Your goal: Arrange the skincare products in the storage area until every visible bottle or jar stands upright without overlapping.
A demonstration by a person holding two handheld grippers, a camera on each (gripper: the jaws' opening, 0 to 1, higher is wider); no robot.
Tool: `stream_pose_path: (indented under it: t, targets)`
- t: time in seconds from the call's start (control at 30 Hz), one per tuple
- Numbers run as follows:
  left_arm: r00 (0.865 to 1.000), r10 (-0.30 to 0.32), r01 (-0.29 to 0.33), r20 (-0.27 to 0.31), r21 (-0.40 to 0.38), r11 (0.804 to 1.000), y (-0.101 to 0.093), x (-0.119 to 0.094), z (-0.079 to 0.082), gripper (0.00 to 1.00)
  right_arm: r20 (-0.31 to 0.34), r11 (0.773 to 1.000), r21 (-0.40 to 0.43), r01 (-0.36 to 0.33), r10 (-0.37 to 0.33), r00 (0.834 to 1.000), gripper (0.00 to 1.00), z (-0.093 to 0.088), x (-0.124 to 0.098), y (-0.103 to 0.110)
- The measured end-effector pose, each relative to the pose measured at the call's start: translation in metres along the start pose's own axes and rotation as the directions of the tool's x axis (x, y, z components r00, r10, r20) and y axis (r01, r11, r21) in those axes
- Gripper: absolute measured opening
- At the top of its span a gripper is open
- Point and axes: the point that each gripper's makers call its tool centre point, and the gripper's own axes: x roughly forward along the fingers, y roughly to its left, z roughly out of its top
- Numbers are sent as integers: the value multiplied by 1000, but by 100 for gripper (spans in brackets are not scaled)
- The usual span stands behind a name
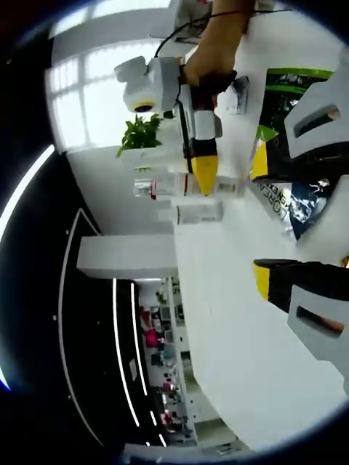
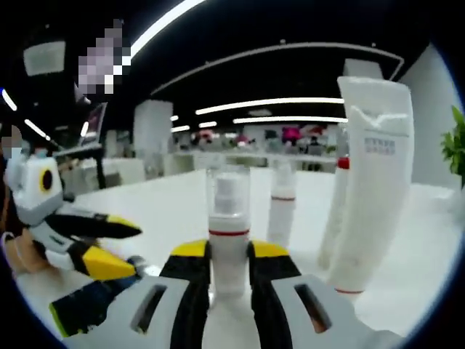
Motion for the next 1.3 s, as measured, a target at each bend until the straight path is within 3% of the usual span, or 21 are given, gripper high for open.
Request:
stream_pose_path:
  t: [0.3,0.53,0.77,1.07,1.3]
  targets:
    - [1000,4,-3,26,-42,999,5,-3,4,43,-14,995,13,94,-94,995,19,-2,-3,-20]
    - [999,14,-12,42,-65,998,8,-6,7,43,-19,994,36,107,-106,994,19,-2,-3,-26]
    - [997,32,-26,68,-96,995,14,-11,12,43,-98,994,33,106,-102,990,19,-15,-3,-24]
    - [993,50,-35,106,-145,989,20,-16,18,43,-90,986,59,155,-150,985,19,-16,-7,-37]
    - [992,54,-36,115,-153,988,21,-16,19,43,-113,988,67,139,-131,985,20,-19,-6,-32]
